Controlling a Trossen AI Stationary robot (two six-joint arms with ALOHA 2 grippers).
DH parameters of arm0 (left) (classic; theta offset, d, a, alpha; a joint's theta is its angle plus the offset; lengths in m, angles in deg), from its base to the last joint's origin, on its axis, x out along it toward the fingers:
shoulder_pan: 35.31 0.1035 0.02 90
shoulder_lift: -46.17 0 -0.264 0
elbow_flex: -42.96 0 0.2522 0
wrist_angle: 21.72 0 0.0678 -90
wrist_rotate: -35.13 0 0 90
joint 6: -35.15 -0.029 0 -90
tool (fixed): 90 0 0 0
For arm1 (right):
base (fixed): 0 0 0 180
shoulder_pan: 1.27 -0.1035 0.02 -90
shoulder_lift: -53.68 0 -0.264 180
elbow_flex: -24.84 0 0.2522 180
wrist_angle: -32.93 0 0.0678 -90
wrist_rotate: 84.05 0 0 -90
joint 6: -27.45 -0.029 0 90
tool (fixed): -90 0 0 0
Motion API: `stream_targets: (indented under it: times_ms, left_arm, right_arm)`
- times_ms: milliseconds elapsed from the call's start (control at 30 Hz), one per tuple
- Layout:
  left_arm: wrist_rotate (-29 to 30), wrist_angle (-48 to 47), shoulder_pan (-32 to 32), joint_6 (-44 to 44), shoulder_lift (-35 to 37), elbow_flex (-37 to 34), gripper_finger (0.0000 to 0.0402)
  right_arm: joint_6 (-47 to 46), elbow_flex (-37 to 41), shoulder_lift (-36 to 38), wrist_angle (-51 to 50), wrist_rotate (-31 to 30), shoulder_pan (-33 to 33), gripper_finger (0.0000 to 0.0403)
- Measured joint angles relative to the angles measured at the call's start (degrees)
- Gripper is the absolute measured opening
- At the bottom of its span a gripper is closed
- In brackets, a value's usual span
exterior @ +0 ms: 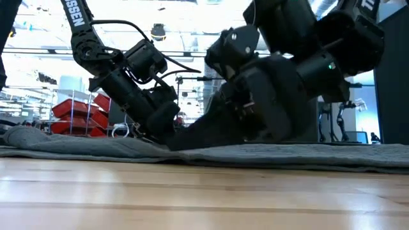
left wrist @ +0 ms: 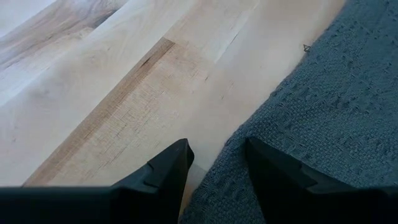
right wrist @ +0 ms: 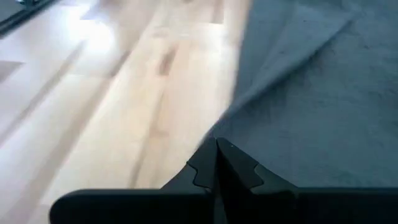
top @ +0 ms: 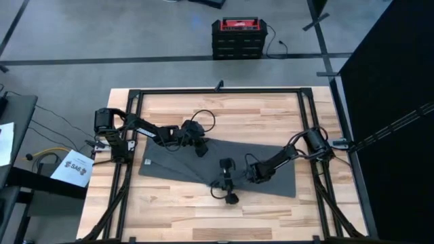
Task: Roll towel
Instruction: Fold the gray towel
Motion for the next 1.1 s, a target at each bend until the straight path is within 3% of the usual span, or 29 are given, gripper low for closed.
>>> stream_targets:
  times_ms: [400,533,733,900,1100]
  left_arm:
    - [-0.2,-2.6,0.0,-0.6,3.3,-0.4,0.0153]
    - [0.2,-11.6,0.1,-2.4,11.6,-1.0,0.0153]
    - [6.2,-26.5,-1.2,-2.2,29.3,-0.7,0.0153]
    - [6.2,-31.6,-8.5,3.2,40.5,-0.7,0.0153]
    - [6.5,-31.3,-24.7,17.8,42.0,-6.5,0.0153]
  right_arm:
    - [4.5,0.1,3.9,-4.3,-2.7,3.7,0.0]
    - [5.1,0.1,3.9,-5.1,-2.8,4.9,0.0]
    - [7.7,0.1,5.1,-6.3,-2.6,7.4,0.0]
    - [8.6,0.2,5.8,-11.8,-2.6,11.4,0.0]
    - [10.5,2.9,11.7,-15.1,0.5,15.3,0.0]
